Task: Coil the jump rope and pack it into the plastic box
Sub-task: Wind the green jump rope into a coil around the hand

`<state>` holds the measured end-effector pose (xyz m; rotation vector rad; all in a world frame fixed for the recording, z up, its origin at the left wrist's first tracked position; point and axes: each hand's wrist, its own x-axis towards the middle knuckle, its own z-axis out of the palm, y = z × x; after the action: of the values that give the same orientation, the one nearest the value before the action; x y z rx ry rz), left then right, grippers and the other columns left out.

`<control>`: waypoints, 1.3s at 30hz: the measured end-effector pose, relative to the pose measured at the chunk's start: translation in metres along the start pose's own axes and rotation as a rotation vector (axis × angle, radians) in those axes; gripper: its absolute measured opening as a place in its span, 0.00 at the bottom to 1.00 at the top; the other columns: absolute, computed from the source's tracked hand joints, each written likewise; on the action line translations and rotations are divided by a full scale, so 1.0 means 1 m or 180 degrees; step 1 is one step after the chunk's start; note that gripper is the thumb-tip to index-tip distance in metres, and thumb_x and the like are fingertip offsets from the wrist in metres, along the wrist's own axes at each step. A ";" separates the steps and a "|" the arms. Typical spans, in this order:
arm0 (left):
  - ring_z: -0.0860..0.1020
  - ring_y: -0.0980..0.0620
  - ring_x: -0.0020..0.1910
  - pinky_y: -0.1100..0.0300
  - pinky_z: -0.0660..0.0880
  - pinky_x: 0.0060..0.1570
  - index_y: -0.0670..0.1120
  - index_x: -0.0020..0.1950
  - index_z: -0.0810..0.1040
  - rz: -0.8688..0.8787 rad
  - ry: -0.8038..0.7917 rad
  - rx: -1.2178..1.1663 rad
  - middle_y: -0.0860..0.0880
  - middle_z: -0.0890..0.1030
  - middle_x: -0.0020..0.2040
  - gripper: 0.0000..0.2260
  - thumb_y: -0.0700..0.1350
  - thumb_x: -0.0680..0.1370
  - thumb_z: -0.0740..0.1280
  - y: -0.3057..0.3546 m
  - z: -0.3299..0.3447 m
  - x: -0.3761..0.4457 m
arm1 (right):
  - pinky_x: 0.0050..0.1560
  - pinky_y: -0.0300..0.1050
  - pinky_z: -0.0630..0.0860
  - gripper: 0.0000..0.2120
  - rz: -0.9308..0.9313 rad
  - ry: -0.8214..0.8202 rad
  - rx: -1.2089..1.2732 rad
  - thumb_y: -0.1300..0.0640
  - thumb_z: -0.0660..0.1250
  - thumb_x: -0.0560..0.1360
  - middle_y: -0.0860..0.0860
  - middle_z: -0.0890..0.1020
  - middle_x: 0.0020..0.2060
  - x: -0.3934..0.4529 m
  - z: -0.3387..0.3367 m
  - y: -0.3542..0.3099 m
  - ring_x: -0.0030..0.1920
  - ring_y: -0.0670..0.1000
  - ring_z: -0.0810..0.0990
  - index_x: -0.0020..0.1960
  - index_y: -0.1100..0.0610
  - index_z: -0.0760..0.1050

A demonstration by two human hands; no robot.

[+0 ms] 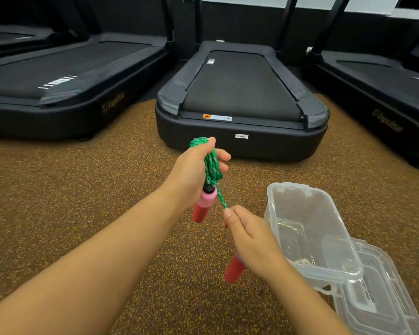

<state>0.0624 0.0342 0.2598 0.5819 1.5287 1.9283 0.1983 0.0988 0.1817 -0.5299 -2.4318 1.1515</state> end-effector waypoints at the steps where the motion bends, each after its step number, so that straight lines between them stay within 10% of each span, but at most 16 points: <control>1: 0.75 0.48 0.39 0.49 0.71 0.54 0.53 0.36 0.86 0.0012 -0.0039 0.0265 0.45 0.79 0.39 0.21 0.52 0.80 0.57 -0.003 0.001 0.000 | 0.34 0.50 0.73 0.15 -0.0078 -0.0030 -0.0089 0.39 0.51 0.75 0.36 0.76 0.26 0.001 -0.002 -0.006 0.26 0.44 0.71 0.42 0.46 0.71; 5: 0.75 0.48 0.37 0.51 0.71 0.51 0.50 0.60 0.73 -0.0023 -0.0430 0.0626 0.44 0.79 0.39 0.26 0.65 0.78 0.46 -0.008 0.005 -0.001 | 0.34 0.51 0.72 0.14 -0.0153 -0.0012 0.0154 0.42 0.53 0.72 0.41 0.74 0.24 0.005 -0.007 -0.022 0.27 0.47 0.69 0.43 0.49 0.72; 13: 0.74 0.53 0.37 0.48 0.70 0.57 0.53 0.59 0.76 -0.0069 -0.1217 0.1831 0.52 0.76 0.35 0.42 0.80 0.63 0.44 -0.017 -0.004 -0.008 | 0.33 0.45 0.65 0.11 0.0250 -0.0150 0.1534 0.53 0.58 0.71 0.48 0.70 0.24 0.010 -0.021 -0.031 0.28 0.48 0.67 0.35 0.51 0.78; 20: 0.70 0.52 0.23 0.53 0.75 0.37 0.47 0.26 0.75 -0.0049 -0.1460 0.2721 0.50 0.72 0.21 0.38 0.68 0.76 0.39 -0.006 0.001 -0.023 | 0.29 0.39 0.71 0.13 -0.0102 0.0588 0.0608 0.52 0.58 0.80 0.47 0.77 0.26 0.014 -0.037 -0.032 0.25 0.42 0.75 0.39 0.53 0.76; 28: 0.66 0.52 0.20 0.62 0.71 0.27 0.47 0.28 0.72 -0.0554 -0.2047 0.2430 0.51 0.66 0.19 0.38 0.76 0.67 0.39 -0.003 0.013 -0.026 | 0.37 0.38 0.70 0.11 -0.0810 0.1348 -0.0188 0.51 0.55 0.81 0.44 0.77 0.36 0.017 -0.039 -0.018 0.39 0.44 0.75 0.46 0.50 0.74; 35: 0.65 0.50 0.16 0.63 0.69 0.26 0.45 0.25 0.64 -0.0899 -0.2348 0.1050 0.51 0.61 0.15 0.36 0.77 0.66 0.40 -0.007 0.008 -0.017 | 0.54 0.63 0.75 0.31 -0.0263 -0.0026 0.1423 0.28 0.54 0.72 0.55 0.85 0.44 0.008 -0.023 -0.008 0.49 0.58 0.82 0.49 0.53 0.79; 39: 0.68 0.50 0.16 0.62 0.69 0.26 0.45 0.24 0.64 -0.1090 -0.2286 0.0492 0.51 0.60 0.15 0.35 0.76 0.67 0.44 -0.008 0.002 -0.016 | 0.48 0.41 0.77 0.21 -0.0290 -0.0291 0.1741 0.33 0.68 0.66 0.45 0.85 0.40 0.009 -0.028 -0.011 0.43 0.44 0.82 0.48 0.48 0.78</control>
<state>0.0769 0.0257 0.2527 0.8922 1.2034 1.1624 0.2029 0.1149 0.2085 -0.1957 -2.0498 1.7404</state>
